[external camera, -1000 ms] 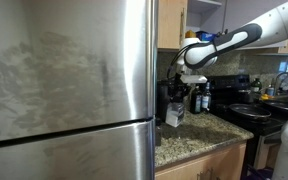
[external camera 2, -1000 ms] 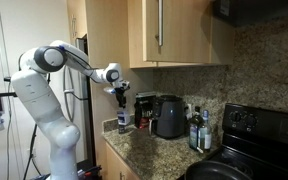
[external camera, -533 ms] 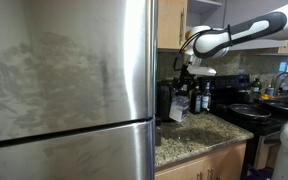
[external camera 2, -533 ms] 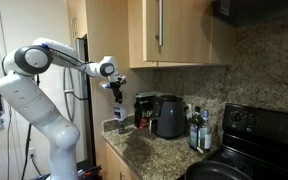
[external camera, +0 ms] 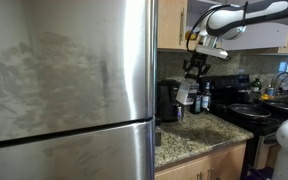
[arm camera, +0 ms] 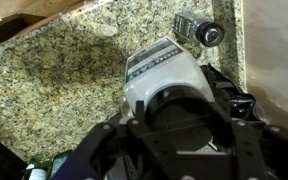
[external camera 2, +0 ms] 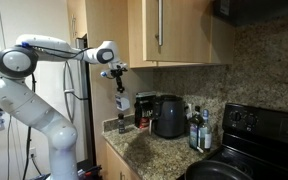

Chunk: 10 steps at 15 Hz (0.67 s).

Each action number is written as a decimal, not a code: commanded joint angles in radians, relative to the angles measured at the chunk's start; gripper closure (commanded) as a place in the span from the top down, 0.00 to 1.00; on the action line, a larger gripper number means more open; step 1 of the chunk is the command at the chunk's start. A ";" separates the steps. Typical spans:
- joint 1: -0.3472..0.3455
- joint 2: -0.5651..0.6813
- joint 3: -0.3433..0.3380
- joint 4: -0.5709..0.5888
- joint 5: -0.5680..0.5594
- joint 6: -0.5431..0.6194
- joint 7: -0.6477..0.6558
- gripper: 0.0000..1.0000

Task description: Pick up the bottle with white objects and put it in the open kitchen unit and close it

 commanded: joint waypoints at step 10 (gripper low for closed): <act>-0.141 -0.152 -0.012 0.159 0.011 -0.133 0.263 0.37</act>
